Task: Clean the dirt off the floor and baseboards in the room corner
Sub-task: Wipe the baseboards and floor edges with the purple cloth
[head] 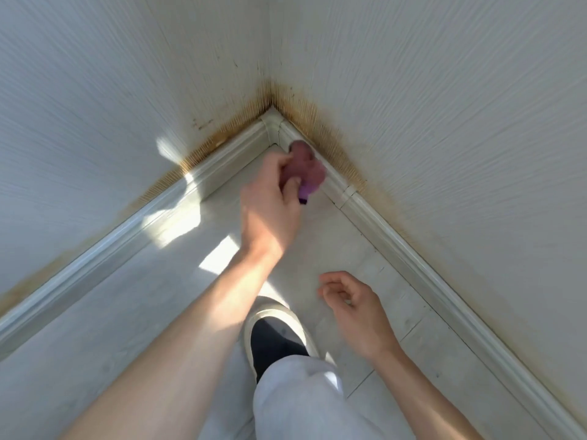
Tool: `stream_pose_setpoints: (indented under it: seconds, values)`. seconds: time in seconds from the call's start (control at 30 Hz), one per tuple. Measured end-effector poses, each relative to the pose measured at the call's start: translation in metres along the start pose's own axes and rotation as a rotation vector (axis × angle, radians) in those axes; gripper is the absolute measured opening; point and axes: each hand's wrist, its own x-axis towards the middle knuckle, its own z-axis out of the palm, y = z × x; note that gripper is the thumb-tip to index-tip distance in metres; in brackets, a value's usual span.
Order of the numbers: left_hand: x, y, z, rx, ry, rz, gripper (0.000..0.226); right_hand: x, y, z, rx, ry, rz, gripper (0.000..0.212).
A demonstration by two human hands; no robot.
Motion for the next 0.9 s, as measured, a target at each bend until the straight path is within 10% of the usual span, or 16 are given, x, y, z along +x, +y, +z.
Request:
stream_pose_setpoints:
  seconds: [0.1,0.4,0.6,0.9]
  values:
    - [0.022,0.007,-0.003,-0.003,0.182,-0.037,0.027,-0.002,0.004,-0.006,0.012,0.029,0.018,0.017]
    - [-0.064,0.015,0.058,0.110,-0.436,0.336,0.022,-0.002,0.006,-0.006,-0.090,-0.020,0.001,0.029]
    - [-0.039,0.008,0.034,-0.031,-0.115,0.054,0.032,-0.002,0.006,-0.007,-0.049,-0.012,0.016,0.016]
    - [-0.038,0.009,0.059,0.313,-0.254,0.361,0.021,-0.006,0.012,-0.008,-0.047,-0.005,0.069,0.017]
